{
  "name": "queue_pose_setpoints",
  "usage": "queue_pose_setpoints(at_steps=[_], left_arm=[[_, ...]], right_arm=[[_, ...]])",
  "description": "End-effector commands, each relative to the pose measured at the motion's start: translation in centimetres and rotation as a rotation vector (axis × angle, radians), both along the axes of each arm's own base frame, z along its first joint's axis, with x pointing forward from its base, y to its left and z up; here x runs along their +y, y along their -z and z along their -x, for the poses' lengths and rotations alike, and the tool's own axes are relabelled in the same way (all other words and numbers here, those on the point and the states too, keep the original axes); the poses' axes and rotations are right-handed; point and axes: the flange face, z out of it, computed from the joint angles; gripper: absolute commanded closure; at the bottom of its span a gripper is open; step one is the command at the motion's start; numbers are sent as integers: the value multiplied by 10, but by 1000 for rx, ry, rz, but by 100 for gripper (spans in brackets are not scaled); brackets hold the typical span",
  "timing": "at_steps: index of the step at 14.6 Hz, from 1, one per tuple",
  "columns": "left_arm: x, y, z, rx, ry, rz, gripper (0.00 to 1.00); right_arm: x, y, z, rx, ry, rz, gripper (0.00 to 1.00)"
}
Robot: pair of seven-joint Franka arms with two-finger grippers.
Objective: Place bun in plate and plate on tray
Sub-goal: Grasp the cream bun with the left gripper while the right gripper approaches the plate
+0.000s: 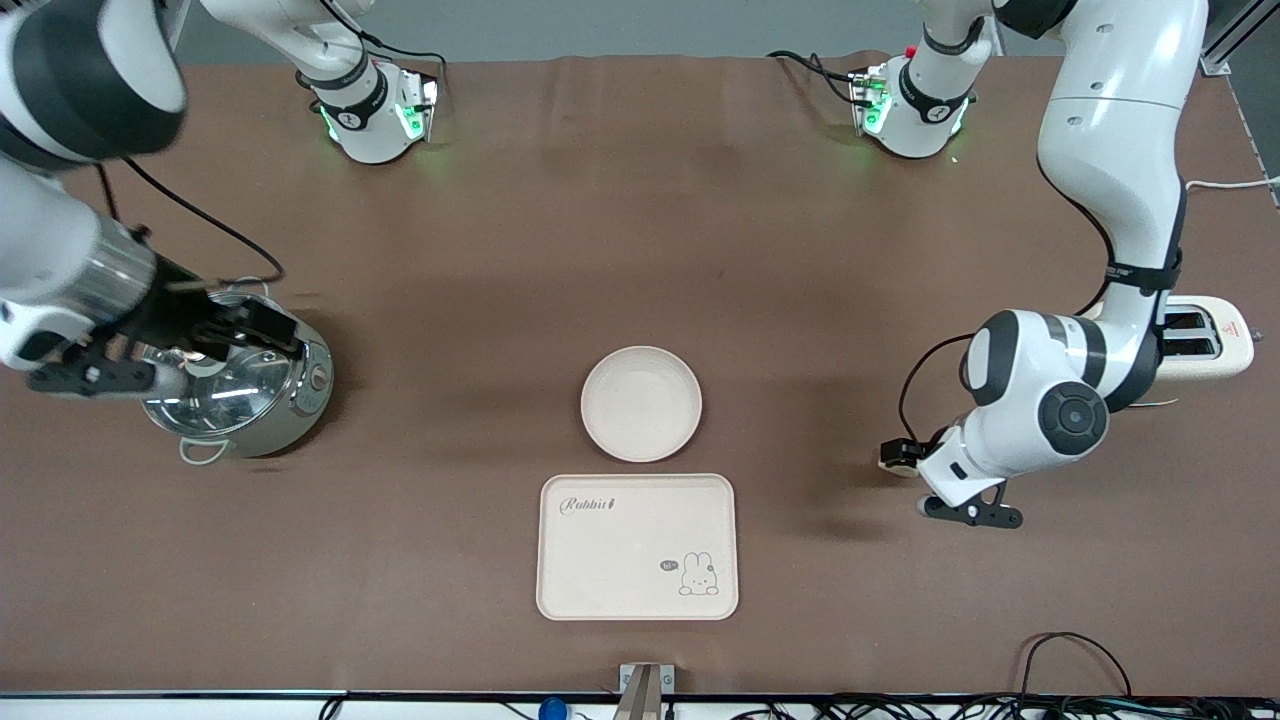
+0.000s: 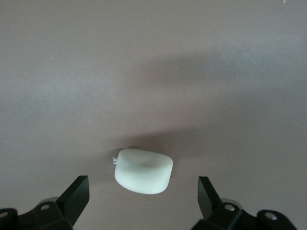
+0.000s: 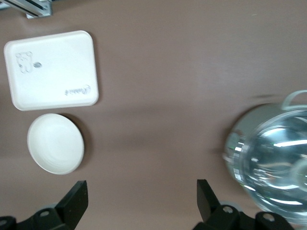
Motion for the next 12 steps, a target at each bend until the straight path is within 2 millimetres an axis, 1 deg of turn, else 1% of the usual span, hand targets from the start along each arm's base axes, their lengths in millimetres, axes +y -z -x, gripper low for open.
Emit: queue_pose_setpoints(at_steps=[1,2,3,4,5,6,7,8,10,11,12], left_arm=[[5,18,12,-12,-13,18,0],[8,27,15,-29,-13,21,1],[9,36,19,-43,-11,23,3],[9,40,21,-50,-8,23,7],[7,41,22,-48,-1,24,16],[6,41,23,-47,8,26,32],[6,41,23,-47,6,27,51],[7,41,23,-47,6,27,63],[4,41,23,-46,9,31,80],[3,40,23,-48,11,31,86],[0,36,22,-55,15,34,89]], right_arm=[[18,38,-18,18,28,-45,0],[32,50,-21,21,12,-42,0],[38,57,-23,19,6,-42,0],[42,67,-25,26,0,-38,0],[44,78,-28,38,0,-37,0],[46,87,-30,46,0,-35,0],[57,100,-31,53,-13,-33,0],[67,105,-30,55,-23,-32,0],[91,119,-25,62,-36,-23,0],[100,131,-21,54,-39,-21,0],[113,149,-14,49,-43,-18,0]])
